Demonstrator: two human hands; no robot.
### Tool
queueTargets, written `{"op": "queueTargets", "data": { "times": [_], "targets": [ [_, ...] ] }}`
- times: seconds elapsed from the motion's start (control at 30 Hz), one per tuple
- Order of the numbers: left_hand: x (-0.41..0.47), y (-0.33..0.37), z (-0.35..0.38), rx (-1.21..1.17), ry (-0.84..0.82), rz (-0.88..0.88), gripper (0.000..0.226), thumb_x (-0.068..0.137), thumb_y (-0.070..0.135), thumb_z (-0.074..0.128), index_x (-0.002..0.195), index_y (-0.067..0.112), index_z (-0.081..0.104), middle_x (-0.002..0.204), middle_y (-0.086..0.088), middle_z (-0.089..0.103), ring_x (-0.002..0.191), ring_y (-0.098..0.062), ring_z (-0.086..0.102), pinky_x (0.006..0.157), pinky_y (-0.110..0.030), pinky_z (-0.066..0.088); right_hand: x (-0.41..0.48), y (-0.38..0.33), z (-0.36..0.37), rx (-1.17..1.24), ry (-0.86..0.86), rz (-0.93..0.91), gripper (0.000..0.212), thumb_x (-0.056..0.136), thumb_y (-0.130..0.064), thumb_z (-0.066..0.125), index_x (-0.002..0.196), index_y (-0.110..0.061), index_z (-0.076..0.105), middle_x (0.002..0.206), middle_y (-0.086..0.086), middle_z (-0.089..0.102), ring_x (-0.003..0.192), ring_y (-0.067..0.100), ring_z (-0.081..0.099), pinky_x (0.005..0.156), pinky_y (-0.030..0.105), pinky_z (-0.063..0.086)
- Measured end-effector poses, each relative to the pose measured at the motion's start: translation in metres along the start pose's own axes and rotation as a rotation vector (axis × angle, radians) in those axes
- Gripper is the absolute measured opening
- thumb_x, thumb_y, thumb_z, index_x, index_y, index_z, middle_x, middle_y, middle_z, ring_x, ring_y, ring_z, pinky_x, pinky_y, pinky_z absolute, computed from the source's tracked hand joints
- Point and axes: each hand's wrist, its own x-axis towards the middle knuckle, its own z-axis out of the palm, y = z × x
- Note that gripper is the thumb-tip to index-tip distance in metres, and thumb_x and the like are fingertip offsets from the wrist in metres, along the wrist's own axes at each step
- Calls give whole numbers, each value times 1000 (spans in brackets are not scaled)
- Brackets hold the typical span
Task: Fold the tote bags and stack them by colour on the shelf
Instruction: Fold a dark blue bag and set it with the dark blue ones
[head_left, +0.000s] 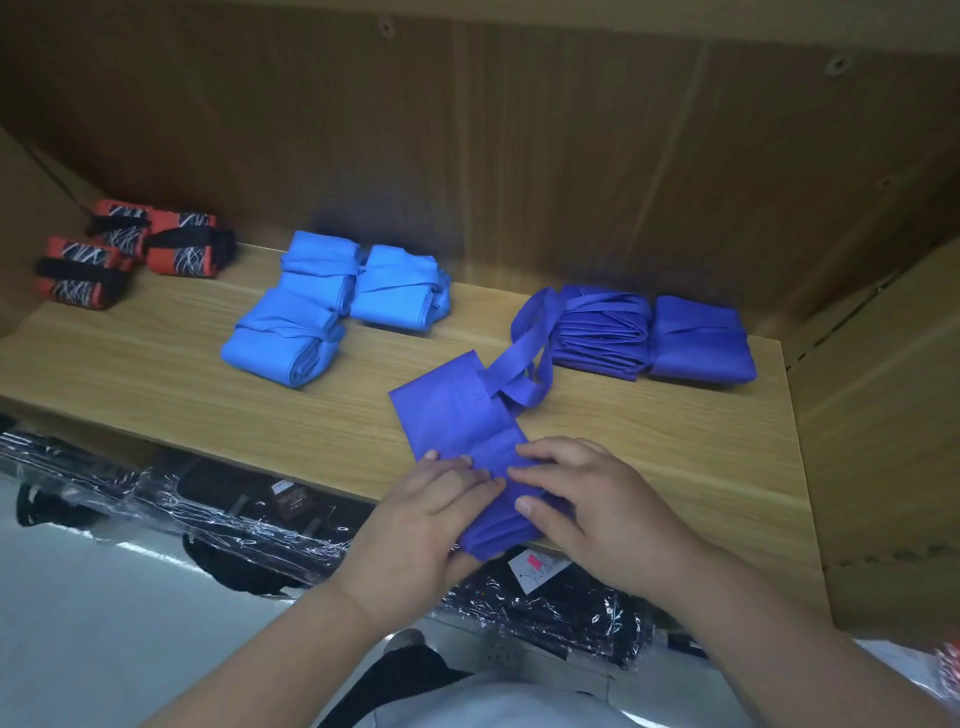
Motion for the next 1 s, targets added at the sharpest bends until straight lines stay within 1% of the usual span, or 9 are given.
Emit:
{"op": "queueTargets", "data": {
  "times": [0.17, 0.23, 0.33, 0.43, 0.57, 0.67, 0.73, 0.87, 1.0],
  "targets": [
    [1, 1, -12, -144, 24, -91, 37, 97, 48, 54, 123, 20, 53, 118, -4, 70, 110, -20, 64, 111, -33, 39, 16, -26, -22, -325, 107, -245, 51, 98, -61, 41, 99, -26, 77, 123, -7, 64, 125, 21, 52, 108, 39, 36],
    [-1, 1, -18, -198, 3, -135, 36, 95, 44, 56, 121, 20, 52, 113, -1, 70, 100, -18, 65, 107, -19, 38, 28, -33, -33, -409, 102, -325, 51, 100, -61, 37, 114, -28, 73, 142, -6, 58, 148, 22, 34, 123, 43, 13],
    [-4, 3, -29, -287, -1, -272, 38, 97, 59, 46, 116, 26, 46, 96, 16, 62, 79, -2, 55, 79, -3, 35, 44, -28, -37, -411, -136, -252, 83, 92, -80, 13, 141, -30, 56, 159, -7, 41, 156, 16, 13, 125, 52, -7],
    [-8, 6, -34, -301, 33, -361, 33, 95, 59, 45, 113, 32, 39, 77, 22, 53, 64, 1, 47, 61, -14, 31, 39, -9, -28, -225, -265, -165, 101, 78, -94, 7, 151, -35, 43, 165, -12, 25, 154, 8, 17, 126, 49, 1],
    [-8, 7, -37, -378, 37, -495, 28, 90, 57, 41, 111, 38, 39, 59, 17, 53, 56, -4, 50, 57, -23, 34, 23, -1, -14, -145, -266, -142, 116, 62, -105, 17, 152, -36, 40, 165, -20, 13, 154, 6, 9, 125, 37, 3],
    [-4, 6, -41, -401, 31, -541, 31, 90, 61, 37, 108, 36, 41, 65, 17, 58, 58, -7, 51, 58, -30, 34, 19, -7, -4, -82, -144, -76, 98, 72, -99, 26, 148, -40, 44, 157, -17, 39, 149, 8, 30, 123, 42, 18],
    [3, 7, -46, -420, 24, -557, 26, 92, 59, 36, 102, 36, 43, 67, 16, 57, 63, -7, 53, 59, -27, 35, 21, -13, -3, -3, -39, -14, 79, 82, -89, 32, 140, -38, 48, 132, -14, 62, 130, 9, 51, 114, 40, 31],
    [21, 6, -56, -526, -57, -581, 20, 102, 47, 37, 92, 31, 45, 80, 26, 57, 74, -3, 53, 63, -16, 37, 29, -19, 0, 9, 19, 28, 50, 87, -72, 36, 123, -39, 47, 95, -14, 59, 95, 8, 49, 98, 35, 35],
    [31, 5, -57, -514, -85, -625, 19, 105, 44, 36, 101, 28, 45, 86, 8, 59, 82, -4, 53, 70, -18, 39, 37, -23, -2, -34, 67, 6, 56, 88, -69, 32, 112, -25, 57, 91, -12, 53, 93, 8, 39, 99, 37, 32]
  ]
}}
